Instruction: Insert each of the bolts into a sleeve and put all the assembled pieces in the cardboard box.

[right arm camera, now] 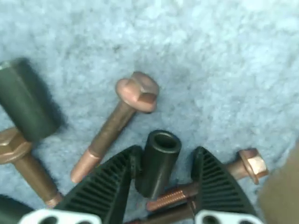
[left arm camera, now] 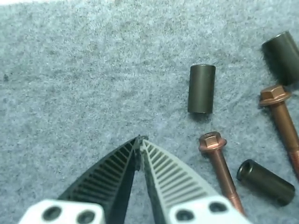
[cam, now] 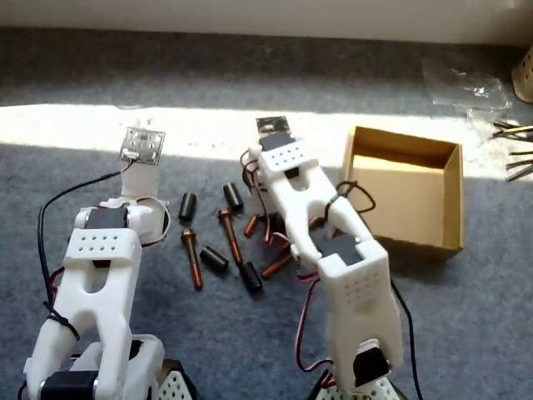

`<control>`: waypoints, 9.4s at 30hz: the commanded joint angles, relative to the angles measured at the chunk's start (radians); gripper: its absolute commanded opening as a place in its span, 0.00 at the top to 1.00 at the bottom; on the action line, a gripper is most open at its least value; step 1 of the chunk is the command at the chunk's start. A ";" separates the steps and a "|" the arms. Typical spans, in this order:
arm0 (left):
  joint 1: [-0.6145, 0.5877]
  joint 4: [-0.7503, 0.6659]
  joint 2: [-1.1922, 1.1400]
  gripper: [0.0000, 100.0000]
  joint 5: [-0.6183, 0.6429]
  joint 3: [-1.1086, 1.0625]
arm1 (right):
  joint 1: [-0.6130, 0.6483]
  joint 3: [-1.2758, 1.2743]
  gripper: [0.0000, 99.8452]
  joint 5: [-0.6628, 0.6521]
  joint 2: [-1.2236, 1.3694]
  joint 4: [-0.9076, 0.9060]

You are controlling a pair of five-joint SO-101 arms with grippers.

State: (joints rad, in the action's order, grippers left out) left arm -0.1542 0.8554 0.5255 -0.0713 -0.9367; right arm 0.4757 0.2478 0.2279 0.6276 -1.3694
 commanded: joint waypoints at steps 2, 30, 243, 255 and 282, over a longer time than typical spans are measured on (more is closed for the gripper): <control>-0.013 -0.015 0.004 0.99 0.006 0.010 | 0.016 0.010 0.95 -0.034 0.008 -0.001; -0.010 -0.017 0.002 0.99 0.006 0.008 | 0.015 0.730 0.97 -0.206 0.004 -0.390; 0.378 -0.325 0.846 1.00 0.262 -0.127 | 0.274 -2.000 1.00 -0.356 -2.080 1.348; 0.423 -0.494 0.883 1.00 0.259 -0.262 | 0.272 -2.000 1.00 -0.356 -2.080 1.343; 0.541 -0.269 1.184 1.00 0.262 -0.268 | 0.272 -2.002 1.00 -0.359 -2.080 1.343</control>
State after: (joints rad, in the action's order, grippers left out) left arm 0.3675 0.5746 1.6886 0.1803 -1.2160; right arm 0.7442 -1.6747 -0.1389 -1.4362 -0.0437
